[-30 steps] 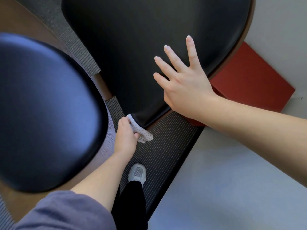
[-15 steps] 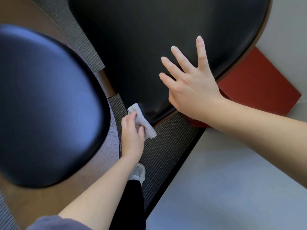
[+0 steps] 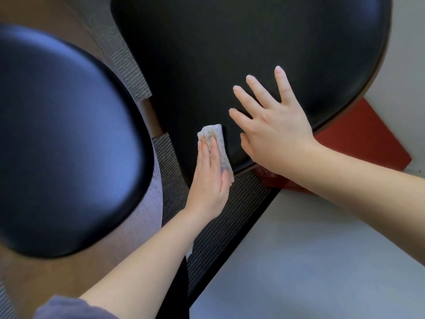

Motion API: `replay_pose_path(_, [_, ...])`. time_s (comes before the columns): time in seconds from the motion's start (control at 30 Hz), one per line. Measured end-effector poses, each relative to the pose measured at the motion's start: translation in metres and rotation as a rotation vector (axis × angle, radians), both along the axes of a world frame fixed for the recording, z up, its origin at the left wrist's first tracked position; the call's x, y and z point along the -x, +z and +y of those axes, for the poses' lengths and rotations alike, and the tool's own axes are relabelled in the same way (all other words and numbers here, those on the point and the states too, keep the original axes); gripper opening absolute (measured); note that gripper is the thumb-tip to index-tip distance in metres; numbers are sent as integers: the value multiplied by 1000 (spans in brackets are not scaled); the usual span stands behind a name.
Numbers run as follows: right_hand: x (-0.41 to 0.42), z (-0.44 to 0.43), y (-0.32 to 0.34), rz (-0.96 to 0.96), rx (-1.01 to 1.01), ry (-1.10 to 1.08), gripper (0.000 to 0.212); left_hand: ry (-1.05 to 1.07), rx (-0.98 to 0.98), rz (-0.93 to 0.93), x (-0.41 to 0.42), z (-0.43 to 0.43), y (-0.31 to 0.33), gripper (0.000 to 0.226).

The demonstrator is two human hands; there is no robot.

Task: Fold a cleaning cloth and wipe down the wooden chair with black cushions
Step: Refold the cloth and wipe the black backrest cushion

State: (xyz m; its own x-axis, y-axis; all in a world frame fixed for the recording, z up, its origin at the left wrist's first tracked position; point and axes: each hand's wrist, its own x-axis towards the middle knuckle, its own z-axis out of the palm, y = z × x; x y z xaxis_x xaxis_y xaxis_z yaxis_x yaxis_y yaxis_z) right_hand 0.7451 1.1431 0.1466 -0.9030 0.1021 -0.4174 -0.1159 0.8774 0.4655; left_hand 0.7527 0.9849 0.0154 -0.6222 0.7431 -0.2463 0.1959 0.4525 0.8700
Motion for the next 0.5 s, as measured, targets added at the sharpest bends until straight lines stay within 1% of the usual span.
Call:
replay_pose_path(0.1, [8,6,5,-70,-56,19,60,93,134,-127,10,-3,-14,71])
replay_pose_path(0.2, [16,9,2,-145,-119,63,64,146,247,-188,16,5,-11,66])
replay_pose_path(0.27, [22,10,-2,-166,-128,70,66,138,216,-174,16,11,-3,67])
replay_pose_path(0.33, [29,11,-6,-170,-124,79,66,82,144,-88,14,10,2,69])
replay_pose_path(0.4, [35,12,-9,-169,-118,85,66,15,128,-9,13,3,-3,68])
replay_pose_path(0.47, [40,12,-12,-167,-112,94,66,21,156,-8,13,-4,-18,67])
replay_pose_path(0.5, [42,13,-14,-168,-112,98,65,56,173,-46,13,-7,-24,66])
